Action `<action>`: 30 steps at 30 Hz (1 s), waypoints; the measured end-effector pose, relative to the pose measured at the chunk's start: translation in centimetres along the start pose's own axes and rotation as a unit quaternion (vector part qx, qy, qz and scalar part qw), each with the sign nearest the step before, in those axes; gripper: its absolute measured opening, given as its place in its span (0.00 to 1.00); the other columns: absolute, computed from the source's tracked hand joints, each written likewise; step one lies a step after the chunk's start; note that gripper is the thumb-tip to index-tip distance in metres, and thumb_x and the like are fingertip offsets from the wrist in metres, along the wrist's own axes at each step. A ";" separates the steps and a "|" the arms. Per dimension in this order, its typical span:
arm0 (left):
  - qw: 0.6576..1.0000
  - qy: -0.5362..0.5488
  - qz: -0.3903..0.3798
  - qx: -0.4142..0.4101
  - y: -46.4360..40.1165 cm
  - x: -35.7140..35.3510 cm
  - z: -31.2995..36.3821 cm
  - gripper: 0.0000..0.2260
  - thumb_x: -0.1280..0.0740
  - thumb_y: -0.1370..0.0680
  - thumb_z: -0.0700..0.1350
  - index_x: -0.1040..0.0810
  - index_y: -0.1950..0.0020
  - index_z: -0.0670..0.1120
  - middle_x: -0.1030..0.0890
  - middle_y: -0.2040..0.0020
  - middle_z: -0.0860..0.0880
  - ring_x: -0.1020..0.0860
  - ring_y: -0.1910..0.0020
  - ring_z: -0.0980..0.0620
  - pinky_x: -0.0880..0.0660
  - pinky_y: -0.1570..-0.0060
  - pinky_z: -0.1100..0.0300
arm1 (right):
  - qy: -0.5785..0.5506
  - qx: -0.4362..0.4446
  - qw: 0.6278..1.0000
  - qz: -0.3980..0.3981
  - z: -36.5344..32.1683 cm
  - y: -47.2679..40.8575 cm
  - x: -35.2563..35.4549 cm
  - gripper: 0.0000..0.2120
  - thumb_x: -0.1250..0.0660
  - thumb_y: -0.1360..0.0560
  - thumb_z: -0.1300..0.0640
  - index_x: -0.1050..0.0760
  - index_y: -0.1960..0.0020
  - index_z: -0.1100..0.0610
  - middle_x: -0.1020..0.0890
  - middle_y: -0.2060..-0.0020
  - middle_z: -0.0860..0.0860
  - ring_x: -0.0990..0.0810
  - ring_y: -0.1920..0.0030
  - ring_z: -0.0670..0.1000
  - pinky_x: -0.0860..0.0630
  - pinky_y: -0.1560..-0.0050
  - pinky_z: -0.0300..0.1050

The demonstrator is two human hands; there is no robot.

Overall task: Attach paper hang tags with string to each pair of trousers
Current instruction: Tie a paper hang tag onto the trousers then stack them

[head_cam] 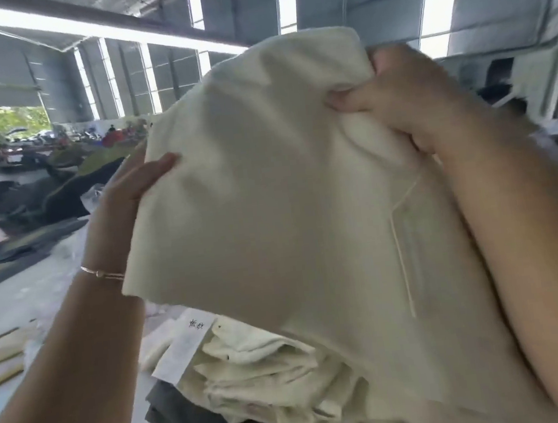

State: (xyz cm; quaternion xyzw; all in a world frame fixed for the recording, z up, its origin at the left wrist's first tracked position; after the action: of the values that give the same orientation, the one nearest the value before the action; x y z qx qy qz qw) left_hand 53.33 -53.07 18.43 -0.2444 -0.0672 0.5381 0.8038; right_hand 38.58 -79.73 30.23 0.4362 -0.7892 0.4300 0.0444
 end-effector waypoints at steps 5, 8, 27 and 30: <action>0.988 -0.098 0.110 0.056 -4.4 3.8 -5.1 0.17 0.27 0.28 0.42 0.19 0.39 0.46 0.18 0.43 0.40 0.19 0.49 0.43 0.21 0.53 0.54 | 0.238 -0.040 0.963 -0.122 9.5 -7.1 -10.4 0.26 0.34 0.24 0.43 0.31 0.33 0.59 0.24 0.37 0.58 0.25 0.38 0.57 0.29 0.41 0.48; 0.888 -0.397 0.198 0.120 -3.6 7.7 -11.1 0.25 0.25 0.35 0.47 0.19 0.39 0.40 0.18 0.48 0.38 0.21 0.48 0.43 0.25 0.47 0.55 | 0.369 -0.057 0.897 -0.235 17.7 -3.5 -19.2 0.30 0.39 0.22 0.44 0.42 0.26 0.55 0.36 0.28 0.57 0.37 0.29 0.59 0.36 0.32 0.59; 0.849 -0.414 0.198 0.261 24.0 14.2 -16.6 0.16 0.29 0.25 0.35 0.15 0.61 0.58 0.14 0.60 0.56 0.17 0.61 0.60 0.23 0.58 0.67 | 0.005 0.187 0.863 -0.469 2.7 16.1 -34.8 0.14 0.34 0.25 0.48 0.32 0.65 0.50 0.29 0.71 0.44 0.30 0.65 0.47 0.35 0.66 0.41; 0.800 -0.413 0.335 0.278 36.0 21.5 -10.2 0.18 0.30 0.25 0.35 0.16 0.60 0.60 0.14 0.61 0.53 0.17 0.63 0.57 0.23 0.58 0.64 | -0.083 0.208 0.820 -0.527 -3.9 22.8 -38.7 0.15 0.32 0.26 0.48 0.32 0.67 0.51 0.27 0.73 0.47 0.31 0.68 0.44 0.30 0.61 0.47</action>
State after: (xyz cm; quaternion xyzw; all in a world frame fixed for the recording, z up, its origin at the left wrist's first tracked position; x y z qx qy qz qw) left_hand 36.02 -26.14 -10.53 0.2273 -0.1544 0.8197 0.5026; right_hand 44.63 -46.01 0.85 0.8186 -0.3312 0.4571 0.1065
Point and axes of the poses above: each hand's wrist, its own y-axis away from the middle knuckle, its own x-axis out of the back of the hand, z = x × y, the point moved 9 cm from there along -y, towards the middle knuckle
